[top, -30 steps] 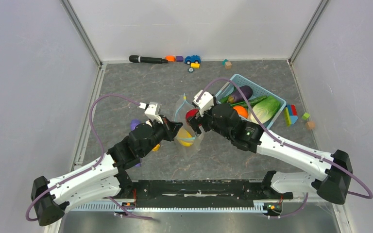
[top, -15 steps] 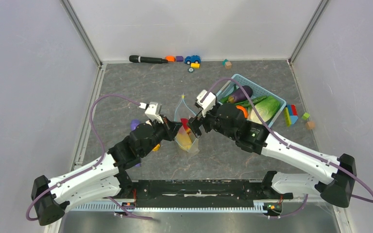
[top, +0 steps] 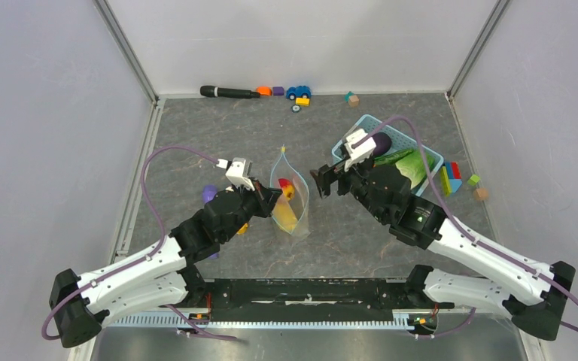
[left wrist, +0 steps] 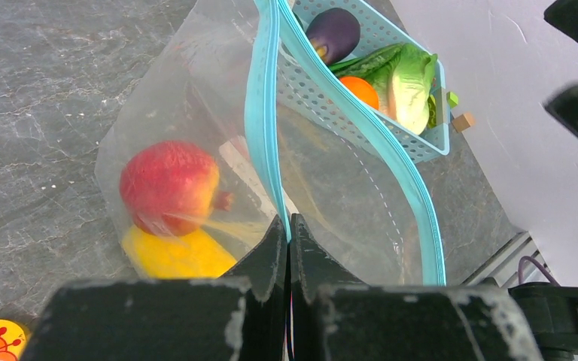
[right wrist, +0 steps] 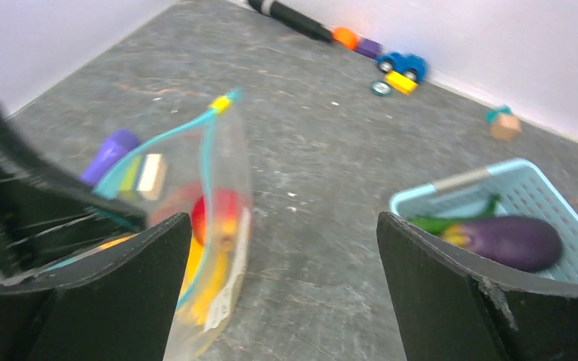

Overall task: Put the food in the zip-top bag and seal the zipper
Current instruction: Pick up the fake vegetable from the bin.

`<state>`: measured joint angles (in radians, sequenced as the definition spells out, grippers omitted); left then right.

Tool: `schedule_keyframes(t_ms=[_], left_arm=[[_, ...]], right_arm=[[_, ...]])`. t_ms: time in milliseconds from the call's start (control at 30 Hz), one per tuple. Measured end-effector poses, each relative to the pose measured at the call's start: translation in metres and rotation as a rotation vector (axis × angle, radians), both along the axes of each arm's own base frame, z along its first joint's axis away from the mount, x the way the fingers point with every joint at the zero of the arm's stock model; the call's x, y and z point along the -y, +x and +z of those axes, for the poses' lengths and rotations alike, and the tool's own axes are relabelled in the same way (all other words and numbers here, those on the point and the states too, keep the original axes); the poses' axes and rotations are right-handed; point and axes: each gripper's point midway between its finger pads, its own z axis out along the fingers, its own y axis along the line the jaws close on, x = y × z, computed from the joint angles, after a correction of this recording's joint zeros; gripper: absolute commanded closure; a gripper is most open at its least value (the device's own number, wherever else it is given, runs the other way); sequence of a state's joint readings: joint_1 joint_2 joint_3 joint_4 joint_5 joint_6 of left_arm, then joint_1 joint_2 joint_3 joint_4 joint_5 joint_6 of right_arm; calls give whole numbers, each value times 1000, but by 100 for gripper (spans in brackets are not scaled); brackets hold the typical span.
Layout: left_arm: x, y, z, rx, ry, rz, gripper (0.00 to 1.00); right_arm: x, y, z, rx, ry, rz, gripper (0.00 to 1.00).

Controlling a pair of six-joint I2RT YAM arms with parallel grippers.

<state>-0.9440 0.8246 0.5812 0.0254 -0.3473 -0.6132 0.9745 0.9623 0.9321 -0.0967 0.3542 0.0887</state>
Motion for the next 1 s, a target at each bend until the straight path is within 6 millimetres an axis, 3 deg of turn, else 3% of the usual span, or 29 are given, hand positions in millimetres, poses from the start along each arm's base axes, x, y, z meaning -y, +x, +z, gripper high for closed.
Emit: schedule_keyframes(t_ms=[200,433,633,867,1000], left_arm=[[0,1,-2,-2,5,5,98],[-1,2,-2,-1,7,14,98],[-1,2,-2,-1,7,14,98],[-1,2,-2,-1,7,14,98],[-1,2,-2,-1,7,14,98]], right_arm=[[51,41,-22,-93,6,-247,2],[114,84,-80,-274,-44,-518,2],[133,107,-104,-349,-5,-603,2],[154,147,-122,-387,169,-698,2],[170,169,-143,-438,292,-754,3]])
